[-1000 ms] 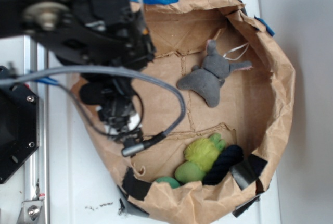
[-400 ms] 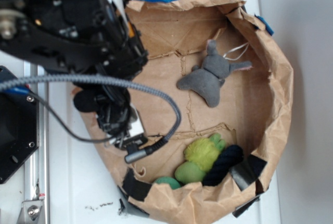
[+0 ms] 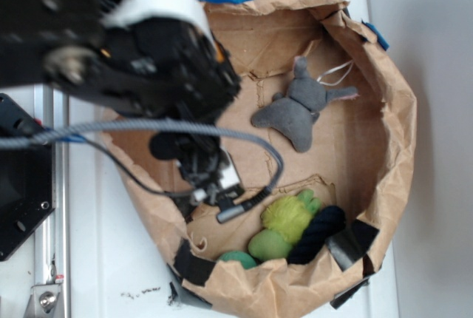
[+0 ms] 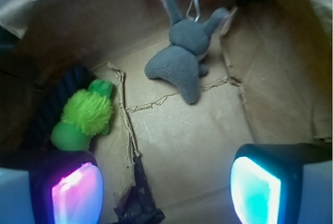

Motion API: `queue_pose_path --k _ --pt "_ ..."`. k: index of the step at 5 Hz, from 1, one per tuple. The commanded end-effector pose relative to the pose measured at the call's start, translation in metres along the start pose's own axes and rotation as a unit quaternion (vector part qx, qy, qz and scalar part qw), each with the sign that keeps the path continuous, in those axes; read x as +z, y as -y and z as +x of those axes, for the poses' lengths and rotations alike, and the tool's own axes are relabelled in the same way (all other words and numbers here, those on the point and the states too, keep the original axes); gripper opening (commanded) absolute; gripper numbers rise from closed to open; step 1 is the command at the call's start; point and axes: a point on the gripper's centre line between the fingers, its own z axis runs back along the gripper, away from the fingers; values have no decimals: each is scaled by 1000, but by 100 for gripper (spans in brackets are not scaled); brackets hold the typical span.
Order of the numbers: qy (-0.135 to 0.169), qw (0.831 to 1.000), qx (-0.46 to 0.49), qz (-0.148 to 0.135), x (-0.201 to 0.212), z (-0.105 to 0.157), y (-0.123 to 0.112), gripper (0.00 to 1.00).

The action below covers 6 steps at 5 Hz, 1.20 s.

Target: Grab the gray animal.

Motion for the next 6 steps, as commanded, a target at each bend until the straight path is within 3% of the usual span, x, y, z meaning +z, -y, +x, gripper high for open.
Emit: queue_pose_path --k 1,3,5,6 --pt "29 999 9 12 -4 38 10 100" --pt "14 1000 -16 1 -51 57 14 100" --pt "24 998 -37 -35 -79 74 15 100" --pt "29 999 -40 -22 -86 84 11 100"
